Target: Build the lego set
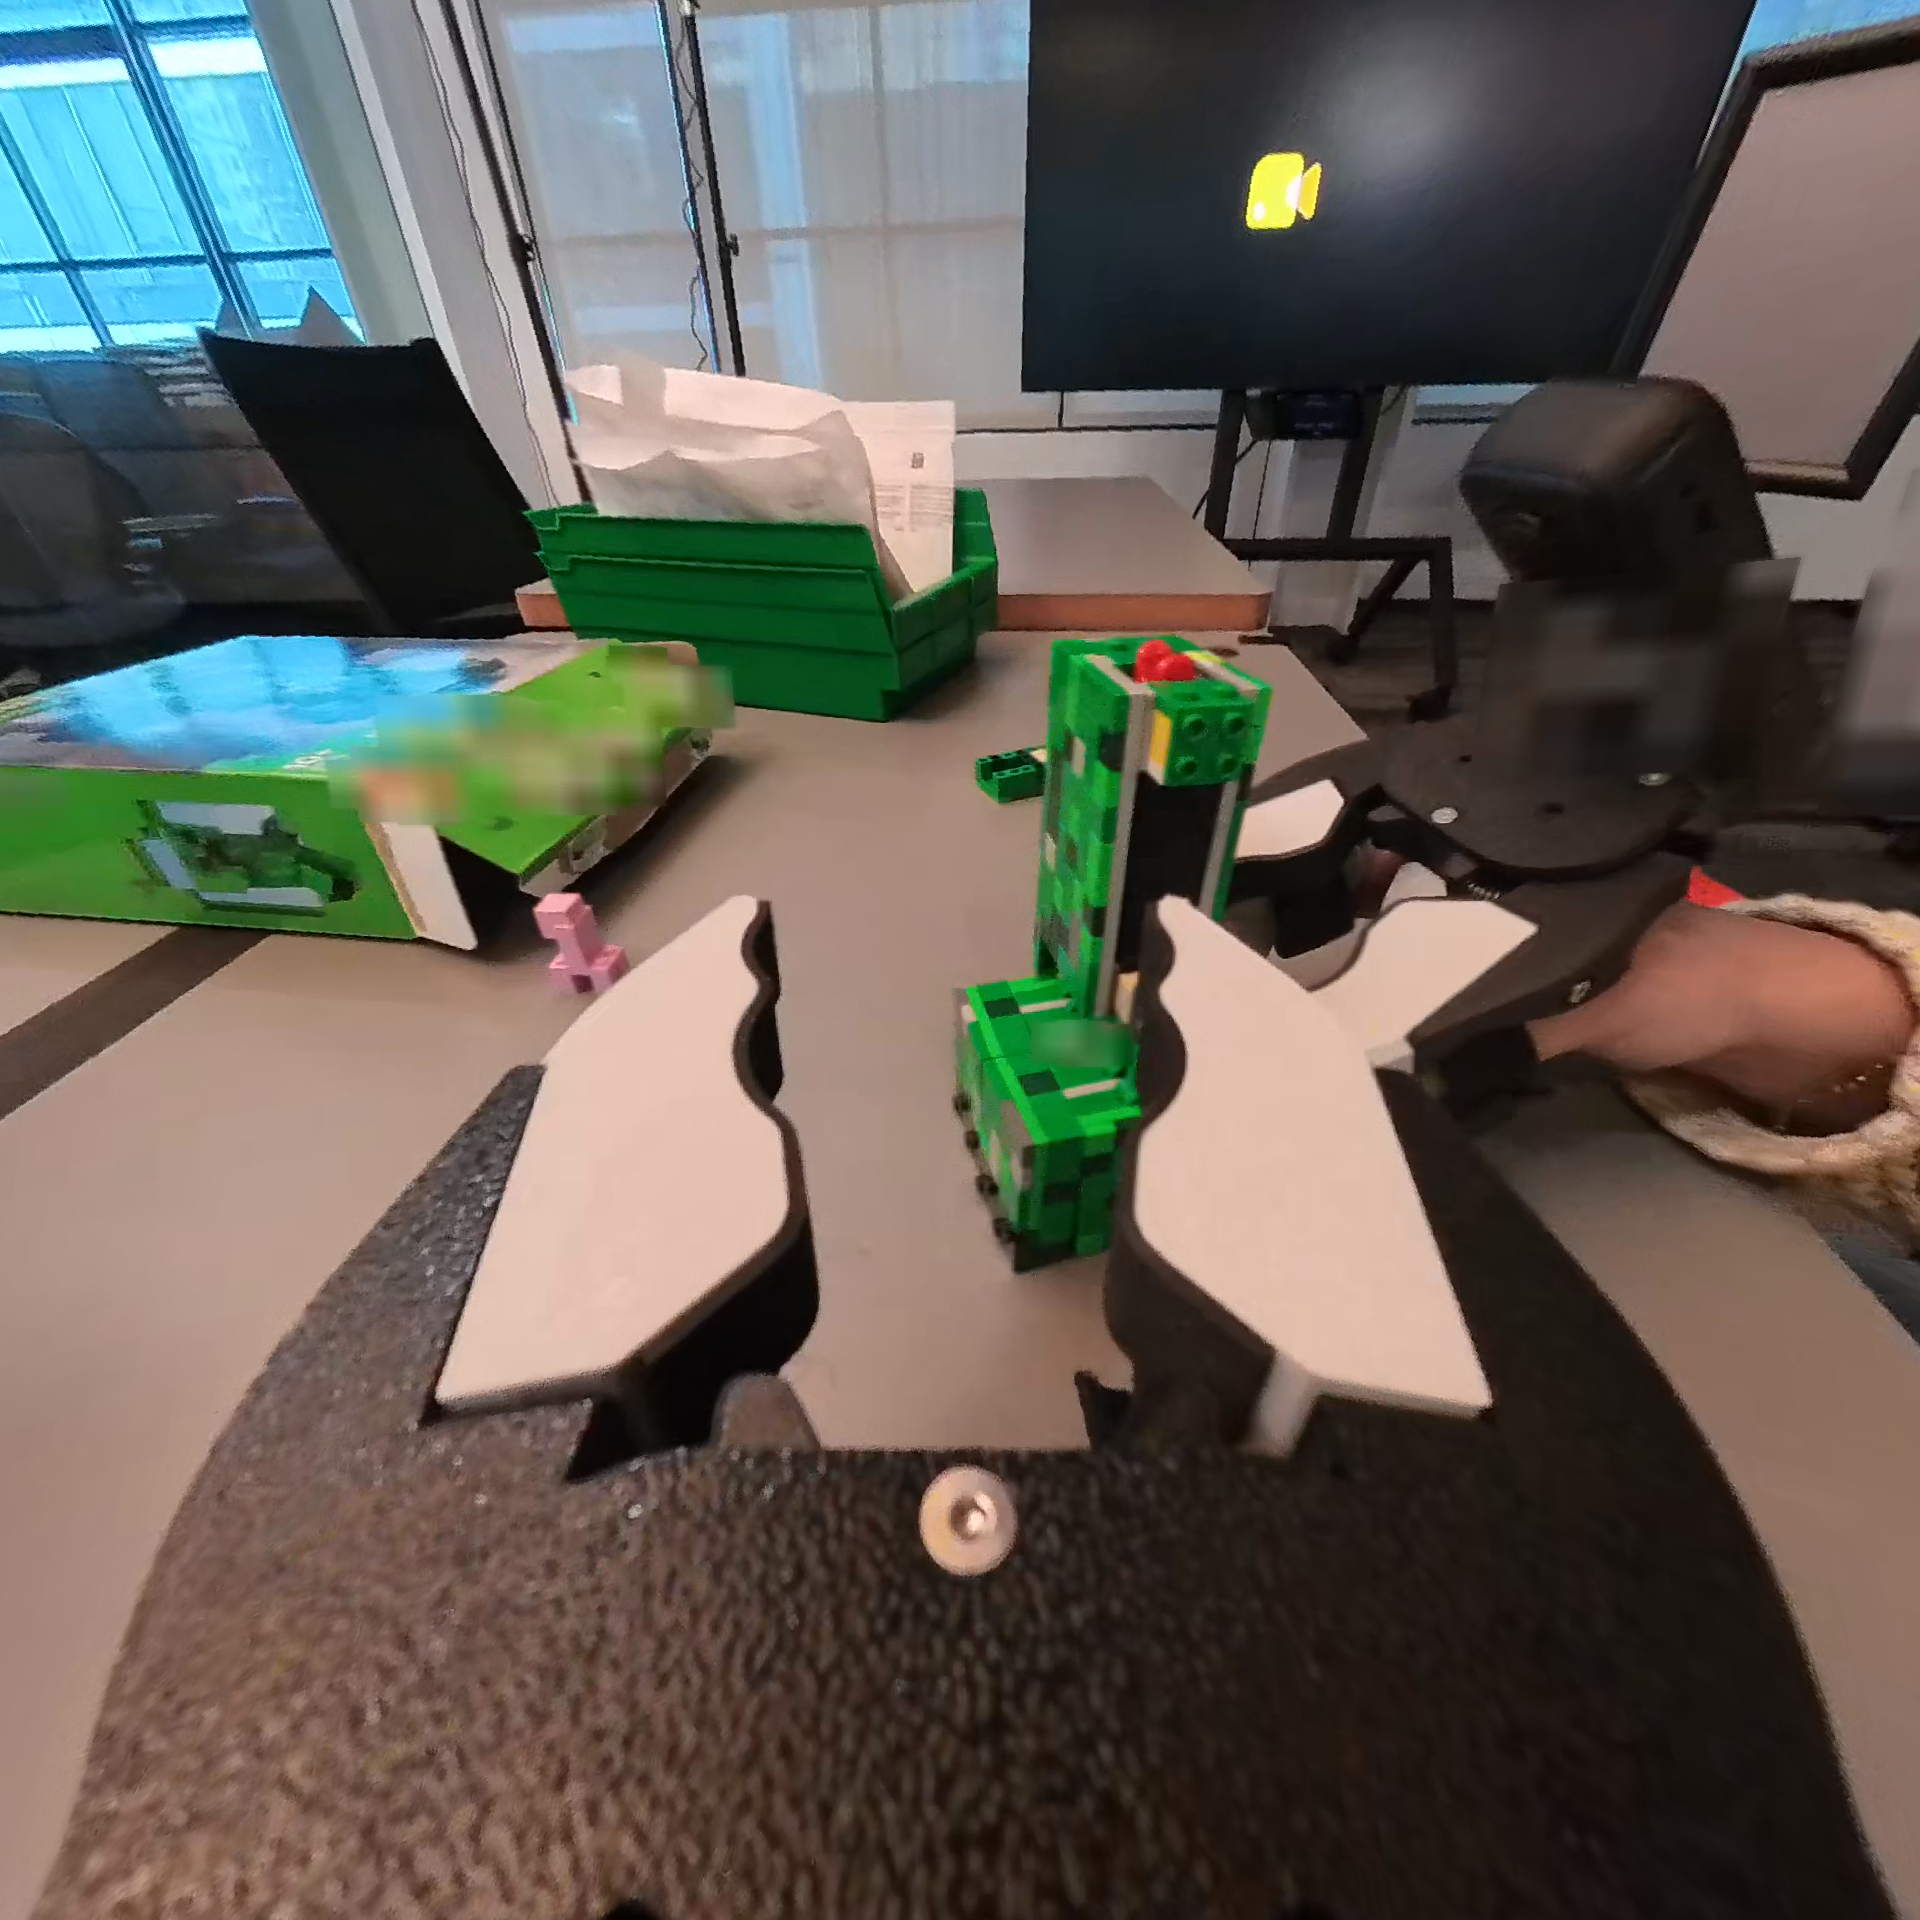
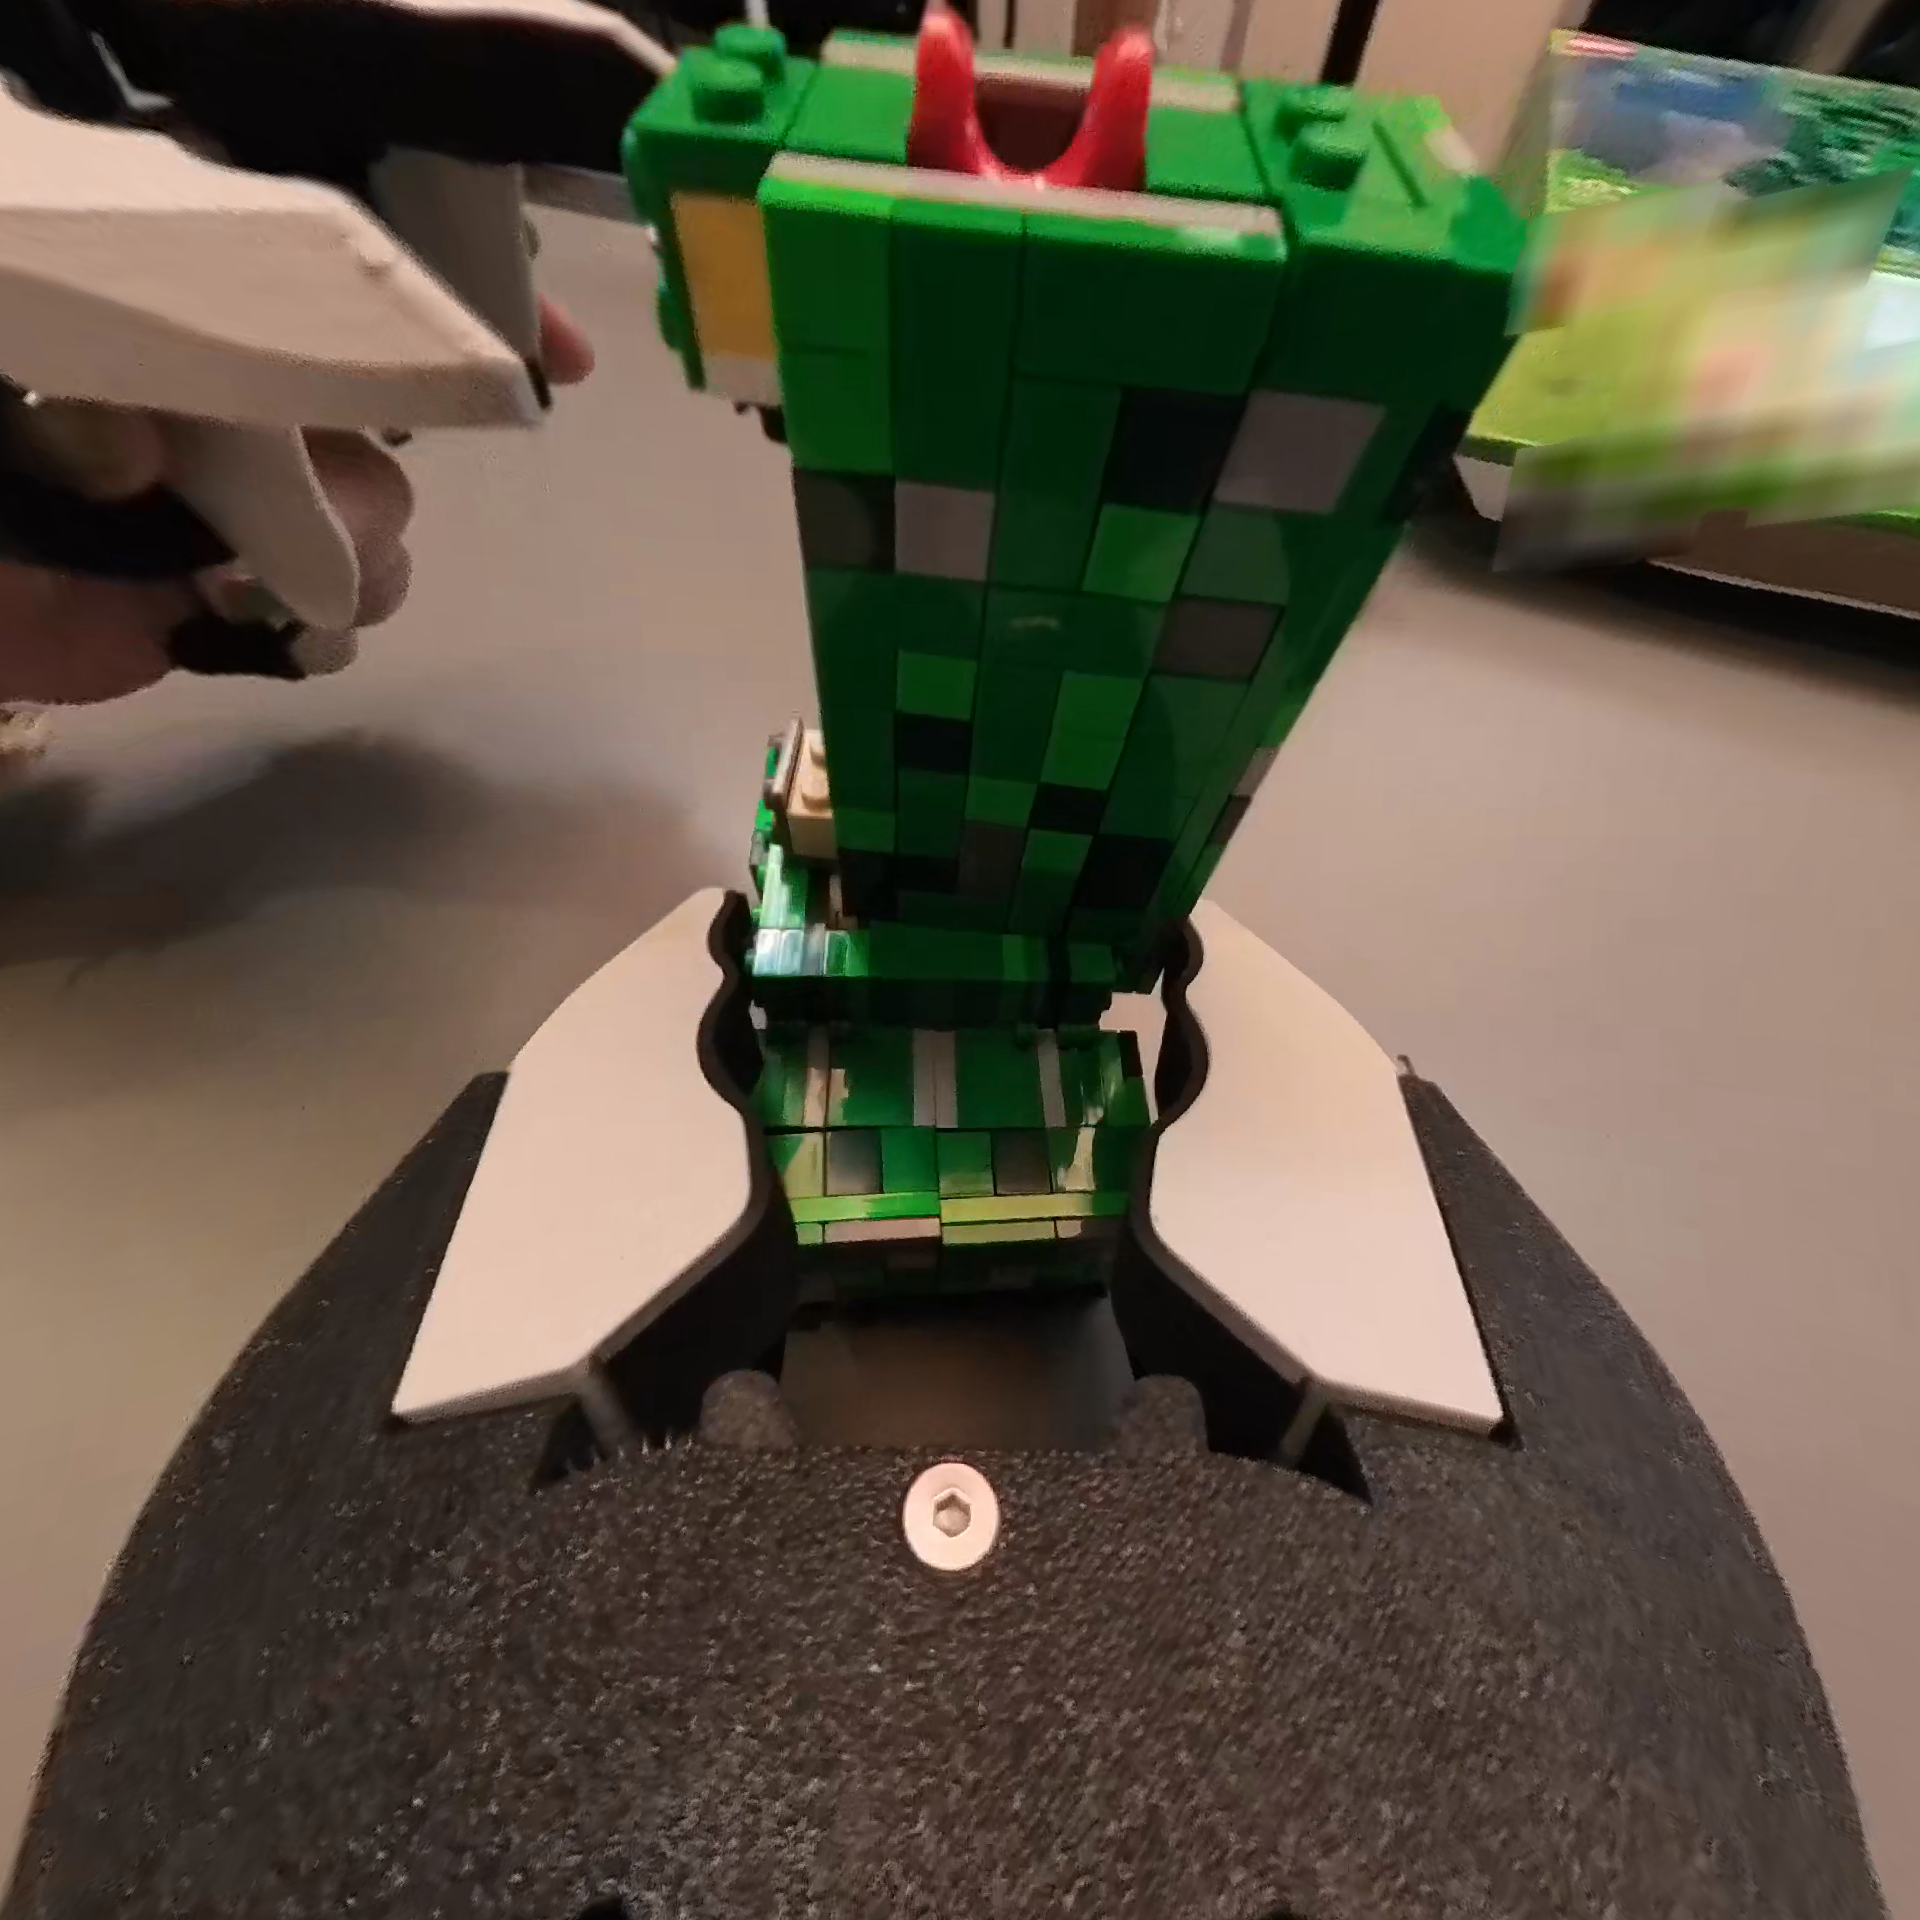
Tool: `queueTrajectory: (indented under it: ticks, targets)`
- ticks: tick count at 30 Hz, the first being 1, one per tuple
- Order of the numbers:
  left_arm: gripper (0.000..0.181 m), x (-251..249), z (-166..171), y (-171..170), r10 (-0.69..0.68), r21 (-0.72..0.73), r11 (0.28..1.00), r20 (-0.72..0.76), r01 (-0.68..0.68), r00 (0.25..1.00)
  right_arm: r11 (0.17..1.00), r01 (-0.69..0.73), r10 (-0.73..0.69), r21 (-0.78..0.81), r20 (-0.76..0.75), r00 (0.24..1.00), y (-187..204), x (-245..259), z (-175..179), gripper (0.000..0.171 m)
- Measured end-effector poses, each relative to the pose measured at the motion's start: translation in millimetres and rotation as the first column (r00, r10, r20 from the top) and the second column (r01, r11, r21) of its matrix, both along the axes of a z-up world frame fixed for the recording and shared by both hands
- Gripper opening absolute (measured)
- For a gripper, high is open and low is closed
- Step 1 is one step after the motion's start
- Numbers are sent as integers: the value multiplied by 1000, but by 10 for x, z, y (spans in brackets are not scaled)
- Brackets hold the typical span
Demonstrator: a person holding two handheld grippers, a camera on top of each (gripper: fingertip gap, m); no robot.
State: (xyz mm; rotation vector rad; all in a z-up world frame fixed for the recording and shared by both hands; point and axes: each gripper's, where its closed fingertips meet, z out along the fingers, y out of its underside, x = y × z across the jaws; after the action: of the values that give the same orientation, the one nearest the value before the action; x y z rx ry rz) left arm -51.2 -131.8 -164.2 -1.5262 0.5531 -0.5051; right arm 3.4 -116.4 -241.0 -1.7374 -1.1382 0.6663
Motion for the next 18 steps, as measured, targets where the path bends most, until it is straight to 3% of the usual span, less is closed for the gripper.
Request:
queueTrajectory:
  ticks: [8,13,18]
  targets:
    - [68,-1,-89,-22,-64,10,998,-42,65,997,949,-314,314,-19,-10,949,-47,-46,1,75]
    - [71,145,-298,-103,-174,6,984,-192,178,966,850,-525,525,-35,-19,851,-73,-35,1,75]
    - [81,329,-353,-117,-254,-57,967,-196,247,947,743,-668,667,-41,-22,745,-124,-10,-1,75]
